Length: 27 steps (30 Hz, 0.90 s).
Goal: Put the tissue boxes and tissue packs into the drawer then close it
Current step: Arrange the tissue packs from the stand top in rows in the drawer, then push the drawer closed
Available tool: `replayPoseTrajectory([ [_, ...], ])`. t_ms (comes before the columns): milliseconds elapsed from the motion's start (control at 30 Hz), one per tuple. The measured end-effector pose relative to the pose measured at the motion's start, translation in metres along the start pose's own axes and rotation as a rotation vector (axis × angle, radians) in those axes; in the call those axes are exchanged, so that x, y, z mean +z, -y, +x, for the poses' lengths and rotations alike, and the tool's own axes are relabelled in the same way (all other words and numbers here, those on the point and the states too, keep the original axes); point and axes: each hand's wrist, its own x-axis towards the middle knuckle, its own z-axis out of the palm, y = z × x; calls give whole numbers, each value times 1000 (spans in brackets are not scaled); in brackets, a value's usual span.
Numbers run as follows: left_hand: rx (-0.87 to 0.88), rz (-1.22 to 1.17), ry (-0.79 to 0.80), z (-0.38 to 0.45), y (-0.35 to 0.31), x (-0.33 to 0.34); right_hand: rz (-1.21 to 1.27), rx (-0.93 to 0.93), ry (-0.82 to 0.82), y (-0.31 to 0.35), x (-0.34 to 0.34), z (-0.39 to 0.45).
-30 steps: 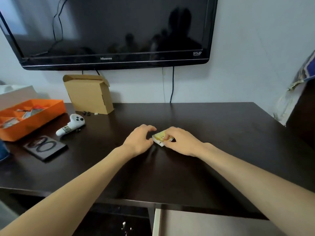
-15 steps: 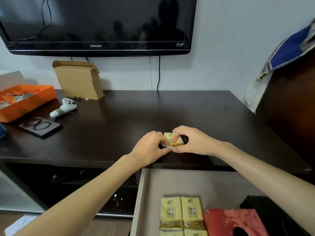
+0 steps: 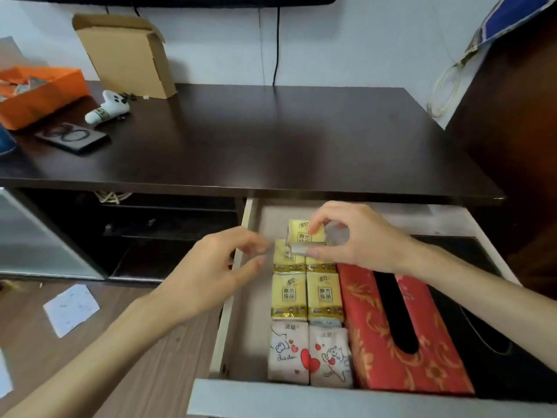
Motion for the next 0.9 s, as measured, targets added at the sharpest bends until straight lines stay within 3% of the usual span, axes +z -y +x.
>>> replayPoseTrajectory([
  [300,-54,43,-115,-100,-19,33,-179,-15,218,31,34,-83],
  [633,-22,99,-184,-106,-26,51,-331,-51,403,28,34,-112],
  [767,29,152,-186,-109,-31,50,-292,-20,371,36,31,-114],
  [900,158,219,-84,-119,-35,52,-242,-22,276,42,23,-136],
])
